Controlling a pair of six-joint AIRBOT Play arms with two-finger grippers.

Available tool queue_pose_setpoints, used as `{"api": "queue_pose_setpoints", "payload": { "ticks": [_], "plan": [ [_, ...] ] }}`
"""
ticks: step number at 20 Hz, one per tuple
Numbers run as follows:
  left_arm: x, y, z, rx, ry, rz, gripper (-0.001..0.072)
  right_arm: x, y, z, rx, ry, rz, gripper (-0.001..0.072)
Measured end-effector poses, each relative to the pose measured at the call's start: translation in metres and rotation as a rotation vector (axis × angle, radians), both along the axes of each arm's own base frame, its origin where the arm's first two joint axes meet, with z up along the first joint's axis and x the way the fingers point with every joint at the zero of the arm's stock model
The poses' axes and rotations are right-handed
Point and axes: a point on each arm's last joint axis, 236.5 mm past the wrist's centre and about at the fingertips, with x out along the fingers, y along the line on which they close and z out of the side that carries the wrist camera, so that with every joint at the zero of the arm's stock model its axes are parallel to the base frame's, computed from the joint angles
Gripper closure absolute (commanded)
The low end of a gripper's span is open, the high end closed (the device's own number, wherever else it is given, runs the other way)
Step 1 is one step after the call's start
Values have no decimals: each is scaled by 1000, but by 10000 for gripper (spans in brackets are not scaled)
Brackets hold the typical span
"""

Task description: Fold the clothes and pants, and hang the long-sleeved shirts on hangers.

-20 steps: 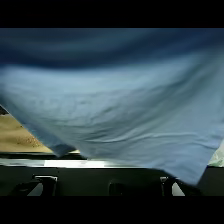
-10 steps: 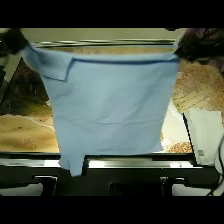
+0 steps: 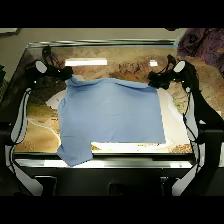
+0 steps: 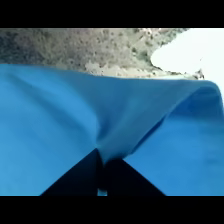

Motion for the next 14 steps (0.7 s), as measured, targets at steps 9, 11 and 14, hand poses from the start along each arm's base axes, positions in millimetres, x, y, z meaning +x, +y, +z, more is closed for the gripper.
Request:
{"api": "queue_pose_setpoints", "payload": {
  "ticks": [9, 11, 14],
  "plan": [
    [-41, 44, 22, 26, 160, -50, 13, -39, -18, 31, -36, 49, 142, 210],
    [-69, 71, 37, 40, 216, -60, 13, -63, -41, 48, -43, 79, 193, 211],
    [-120, 113, 50, 22, 301, -13, 12, -107, -75, 60, 8, 149, 184, 208]
  ]
}}
